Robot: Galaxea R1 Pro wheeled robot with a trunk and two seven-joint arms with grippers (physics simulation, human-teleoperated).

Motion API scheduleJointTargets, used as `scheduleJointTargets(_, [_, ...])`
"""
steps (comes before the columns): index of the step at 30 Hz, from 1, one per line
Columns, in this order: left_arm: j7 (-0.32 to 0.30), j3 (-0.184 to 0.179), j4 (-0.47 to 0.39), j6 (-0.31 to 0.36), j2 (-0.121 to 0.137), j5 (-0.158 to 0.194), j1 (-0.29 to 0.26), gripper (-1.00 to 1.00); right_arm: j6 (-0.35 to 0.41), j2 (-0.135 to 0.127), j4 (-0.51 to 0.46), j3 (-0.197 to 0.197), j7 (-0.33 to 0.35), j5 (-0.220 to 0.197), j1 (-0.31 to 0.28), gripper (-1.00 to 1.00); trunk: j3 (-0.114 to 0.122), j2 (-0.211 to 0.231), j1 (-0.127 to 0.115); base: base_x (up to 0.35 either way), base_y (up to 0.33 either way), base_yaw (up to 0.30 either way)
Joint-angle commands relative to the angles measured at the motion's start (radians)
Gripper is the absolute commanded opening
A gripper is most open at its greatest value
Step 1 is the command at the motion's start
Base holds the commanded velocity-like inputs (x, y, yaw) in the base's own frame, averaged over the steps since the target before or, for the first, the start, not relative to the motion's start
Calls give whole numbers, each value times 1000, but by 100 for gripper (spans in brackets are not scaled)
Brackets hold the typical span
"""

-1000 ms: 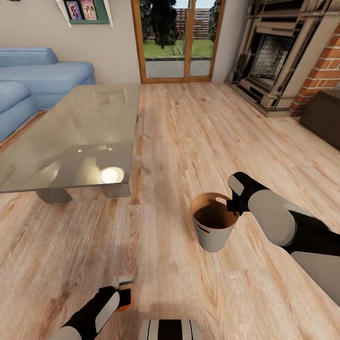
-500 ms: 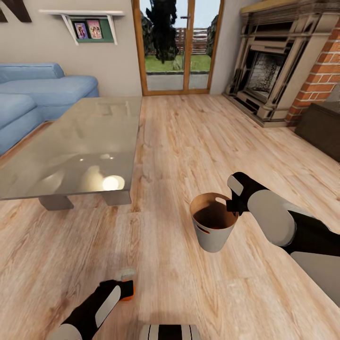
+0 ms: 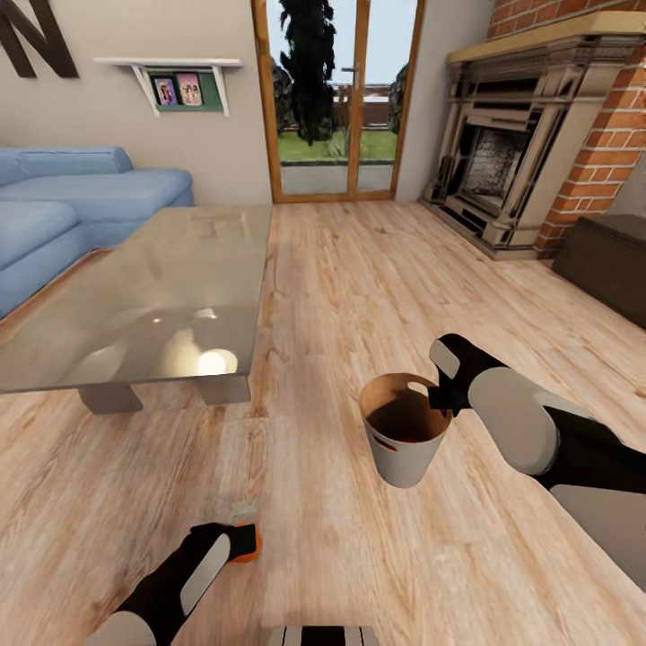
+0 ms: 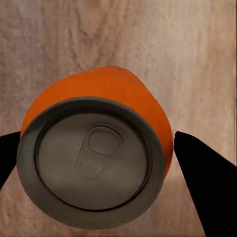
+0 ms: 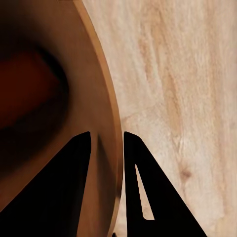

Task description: Put the three can of soda from the living room inside the tash can in the kitchen.

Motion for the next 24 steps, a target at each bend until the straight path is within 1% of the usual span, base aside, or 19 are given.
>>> scheduleJointTargets(1, [0,1,-18,20,0,-1,0,-100,0,0,-1,-5,1,-5,6,-100,4,0,0,0,0,0])
scheduleJointTargets(5, [4,2,-103,64,0,-1,0,-100,0,0,-3,-4,1,-4,34,-100,20,1,-2,0,0,0])
scheduleJointTargets(7, [6,2,-151,104,0,-2,0,-100,0,1,-4,-4,2,-4,43,-100,27,2,-3,0,0,0])
scheduleJointTargets(8, [8,2,-209,143,0,-2,0,-100,0,0,-9,-3,3,-3,53,-100,31,2,-4,0,0,0])
scheduleJointTargets(9, [9,2,-230,155,-1,-2,1,-100,0,0,-11,-3,3,-3,56,-100,35,2,-4,0,0,0])
scheduleJointTargets(10, [11,3,-273,183,-2,-2,1,-100,0,-1,-13,-3,2,-3,62,-100,39,2,-5,0,0,0])
scheduleJointTargets(12, [11,3,-315,215,-3,-1,1,-100,0,0,-15,-3,2,-2,66,-100,47,3,-5,0,0,0])
scheduleJointTargets(13, [12,4,-355,251,-4,-1,1,-100,0,1,-15,-2,2,-2,69,-100,50,3,-6,0,0,0])
scheduleJointTargets(14, [12,5,-375,271,-5,-1,1,-100,0,1,-16,-1,2,-2,70,-100,54,3,-6,0,0,0])
scheduleJointTargets(15, [12,5,-419,314,-5,0,1,-100,0,2,-16,4,2,-2,71,-100,58,4,-7,0,0,0])
scheduleJointTargets(17, [13,6,-467,358,-6,0,2,-100,0,3,-17,17,2,-2,72,-100,66,4,-8,0,0,0])
scheduleJointTargets(19, [13,7,-570,446,-7,5,2,-100,0,5,-17,52,1,-3,73,-100,74,4,-9,0,0,0])
scheduleJointTargets(20, [14,7,-606,483,-8,7,2,-100,0,6,-16,63,1,-3,74,-100,78,5,-9,0,0,0])
scheduleJointTargets(22, [14,7,-650,525,-9,8,2,-100,0,6,-16,72,1,-3,75,-100,85,5,-10,0,0,0])
scheduleJointTargets(24, [14,8,-689,547,-9,10,2,-100,0,6,-16,78,-1,-2,84,-100,93,6,-11,0,0,0])
